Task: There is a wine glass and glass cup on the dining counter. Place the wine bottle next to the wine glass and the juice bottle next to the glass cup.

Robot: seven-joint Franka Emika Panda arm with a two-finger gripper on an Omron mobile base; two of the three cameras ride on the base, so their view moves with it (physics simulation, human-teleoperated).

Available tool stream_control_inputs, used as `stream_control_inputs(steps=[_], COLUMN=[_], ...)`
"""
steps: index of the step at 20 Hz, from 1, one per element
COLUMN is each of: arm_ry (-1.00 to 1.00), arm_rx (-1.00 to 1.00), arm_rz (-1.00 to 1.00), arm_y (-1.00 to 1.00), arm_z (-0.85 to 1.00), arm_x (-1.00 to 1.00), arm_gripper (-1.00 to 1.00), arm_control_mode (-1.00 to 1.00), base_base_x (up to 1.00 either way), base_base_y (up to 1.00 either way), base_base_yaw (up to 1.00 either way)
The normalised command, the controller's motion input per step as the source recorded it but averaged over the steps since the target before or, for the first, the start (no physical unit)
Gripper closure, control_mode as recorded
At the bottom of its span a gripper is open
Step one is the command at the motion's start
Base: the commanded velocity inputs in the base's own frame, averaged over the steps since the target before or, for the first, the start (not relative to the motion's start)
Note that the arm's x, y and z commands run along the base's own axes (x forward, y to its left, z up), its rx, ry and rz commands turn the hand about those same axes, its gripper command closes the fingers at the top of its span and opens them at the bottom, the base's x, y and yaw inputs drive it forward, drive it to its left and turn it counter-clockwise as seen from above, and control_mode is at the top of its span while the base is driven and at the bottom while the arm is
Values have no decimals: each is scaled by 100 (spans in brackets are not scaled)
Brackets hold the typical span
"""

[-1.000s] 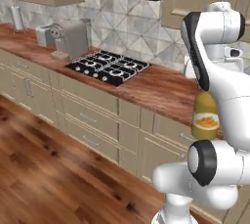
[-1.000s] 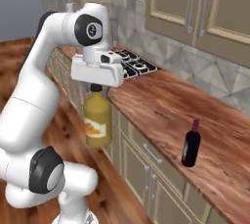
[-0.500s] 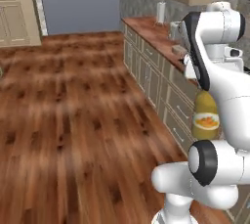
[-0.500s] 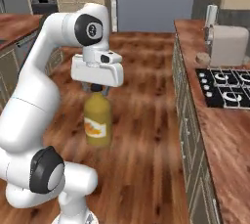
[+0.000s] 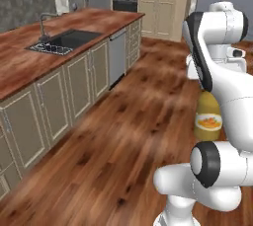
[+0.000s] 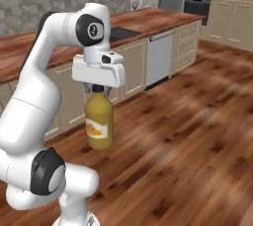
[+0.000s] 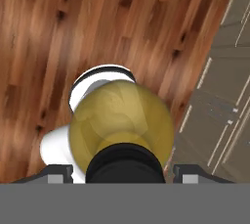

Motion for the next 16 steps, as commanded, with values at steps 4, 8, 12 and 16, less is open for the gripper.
stream_control_inputs(steps=[4, 8, 12, 16], arm_ry=[0, 0, 0, 0], arm_rx=[0, 0, 0, 0], arm_rz=[0, 0, 0, 0], arm_y=[0, 0, 0, 0], arm_z=[0, 0, 0, 0], arm_x=[0, 0, 0, 0], arm_gripper=[100, 100, 100, 100], arm_control_mode=[100, 100, 100, 100], base_base_x=[3, 11, 19, 37], base_base_y=[2, 2, 0, 0], base_base_yaw=[92, 73, 51, 19])
